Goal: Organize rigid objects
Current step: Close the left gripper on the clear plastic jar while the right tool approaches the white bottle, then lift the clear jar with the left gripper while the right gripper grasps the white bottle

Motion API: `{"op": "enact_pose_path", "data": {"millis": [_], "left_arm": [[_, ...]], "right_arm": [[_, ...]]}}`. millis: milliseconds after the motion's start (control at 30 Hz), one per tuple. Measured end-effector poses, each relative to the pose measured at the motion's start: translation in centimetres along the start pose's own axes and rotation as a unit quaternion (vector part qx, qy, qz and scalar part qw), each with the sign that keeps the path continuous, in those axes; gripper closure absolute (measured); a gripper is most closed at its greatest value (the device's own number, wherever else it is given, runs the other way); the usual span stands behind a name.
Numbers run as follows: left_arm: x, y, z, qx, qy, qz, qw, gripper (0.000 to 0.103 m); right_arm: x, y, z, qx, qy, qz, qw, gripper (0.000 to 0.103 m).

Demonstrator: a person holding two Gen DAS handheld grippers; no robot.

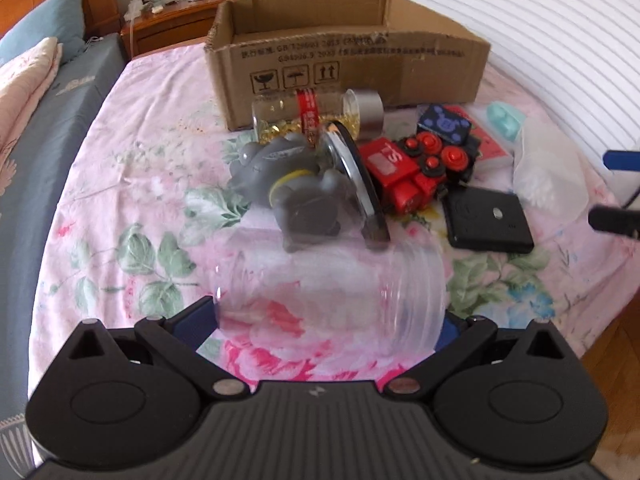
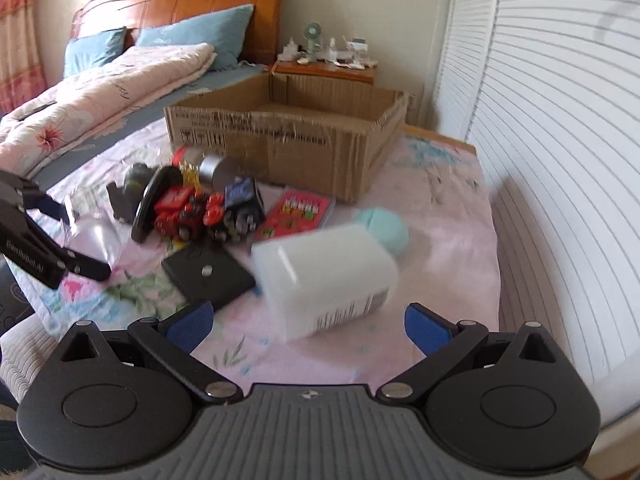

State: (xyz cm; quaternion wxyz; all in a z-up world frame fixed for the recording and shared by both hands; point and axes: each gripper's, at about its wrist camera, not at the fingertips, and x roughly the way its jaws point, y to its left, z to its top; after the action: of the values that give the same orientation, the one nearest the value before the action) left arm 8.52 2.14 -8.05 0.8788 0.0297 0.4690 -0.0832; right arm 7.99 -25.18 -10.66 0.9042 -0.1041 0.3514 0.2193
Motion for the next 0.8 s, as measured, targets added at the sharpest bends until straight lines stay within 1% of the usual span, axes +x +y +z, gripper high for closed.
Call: {"op": "enact_pose_path", "data": {"millis": [100,200,300,400,533,633,767,800], "left_arm": [[0.1,-0.1,0.1,0.005,-0.004,-0.001,1.0,0.001],[0.1,-0.2,-0.1,0.007,-0.009,-0.002,0.9999,0.001],[0.0,-0.1,-0.1,0.01,-0.011,-0.005,0.9999,0.001],[-0.1,0.0,-0.1,0.014,-0.01,-0.009,0.9998,0.001],[-0.2,0.2,-0.1,0.016,-0.008,-0.014,0.9998,0.001],[-0.4,0.2,0.1,0.02,-0.009,-0.013,0.9997,0.001],[-1.0,0.2,0.3,0.021,-0.021,-0.013,0.9995,0.001],[-1.2,0.2,0.4,0.02,-0.025,-0.014,0.9994,0.001]], "right_arm": [[1.7,-1.3,1.4,0.005,0.007,0.011,1.0,0.0],[3.4,-2.1,2.2,0.01,0.025,0.022,0.999,0.0],[4.7,-1.9,2.4,0.011,0.059,0.034,0.998,0.0],[4.5,-0.9,1.8,0.003,0.082,0.036,0.996,0.0],[3.5,0.7,1.0,0.002,0.106,0.056,0.993,0.0],[3.3,1.4,1.4,0.005,0.108,0.038,0.993,0.0],[4.0,1.4,3.0,0.024,0.106,0.012,0.994,0.0],[4.4,1.4,3.4,0.03,0.113,0.003,0.993,0.0]]}}
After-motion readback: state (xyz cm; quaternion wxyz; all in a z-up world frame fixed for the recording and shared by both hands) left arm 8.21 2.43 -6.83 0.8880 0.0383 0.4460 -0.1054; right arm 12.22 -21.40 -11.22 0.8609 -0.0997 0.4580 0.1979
